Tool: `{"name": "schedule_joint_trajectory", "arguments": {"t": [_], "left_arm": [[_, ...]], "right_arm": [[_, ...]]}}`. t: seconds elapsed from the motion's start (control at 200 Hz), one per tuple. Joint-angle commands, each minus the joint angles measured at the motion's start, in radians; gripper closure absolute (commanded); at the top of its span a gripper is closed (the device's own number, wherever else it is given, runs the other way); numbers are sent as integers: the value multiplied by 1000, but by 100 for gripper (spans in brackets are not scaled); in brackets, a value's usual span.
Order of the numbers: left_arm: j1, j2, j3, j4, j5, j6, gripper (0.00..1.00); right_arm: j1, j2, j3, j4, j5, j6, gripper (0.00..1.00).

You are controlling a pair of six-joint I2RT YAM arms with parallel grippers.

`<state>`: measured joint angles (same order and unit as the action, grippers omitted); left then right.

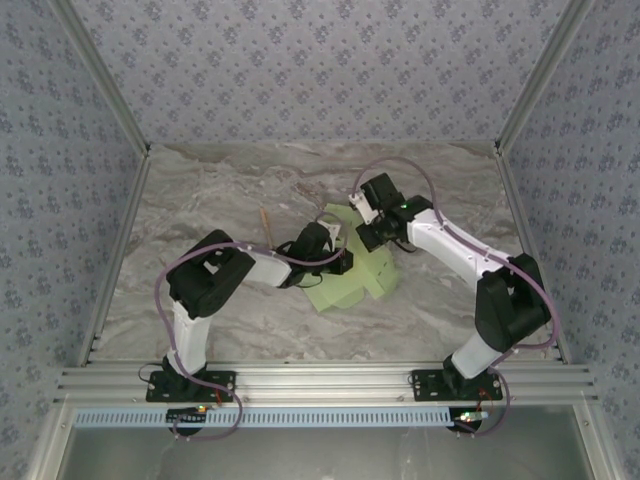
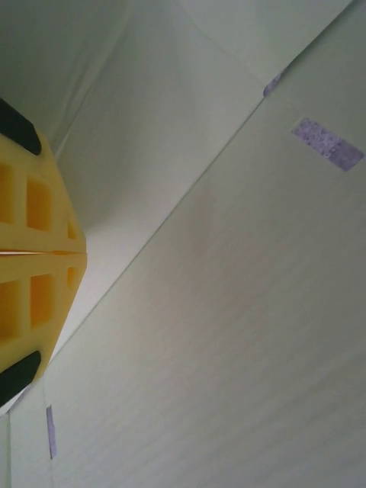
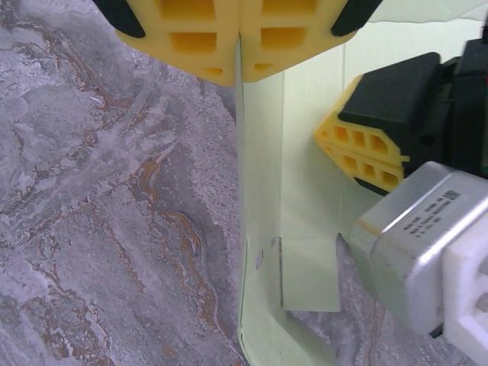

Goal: Fold the paper box

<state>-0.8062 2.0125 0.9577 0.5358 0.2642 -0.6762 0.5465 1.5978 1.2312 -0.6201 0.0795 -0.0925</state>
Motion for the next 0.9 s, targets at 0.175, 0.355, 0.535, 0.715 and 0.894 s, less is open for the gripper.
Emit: {"name": "schedule_joint_trajectory", "arguments": {"t": [0.175,0.355,0.535,0.715,0.894], "left_arm": [[-8,57,-69,125,-59,-97,93],[-7,26,-66,135,-62,-98,90],[-4,-37,-84,138,-79,-96,83],[11,-114,-145,163,-81,-94,74],[56,-225,-236,164,-77,-92,67]], "right_arm": [[91,-27,-98,157,49,126,100],[95,-29,-86,159,108,39,100],[72,-23,-48,147,198,-113,100],[77,-26,-48,193,281,-266,100],[96,6,-72,277,380,-430,100]]}}
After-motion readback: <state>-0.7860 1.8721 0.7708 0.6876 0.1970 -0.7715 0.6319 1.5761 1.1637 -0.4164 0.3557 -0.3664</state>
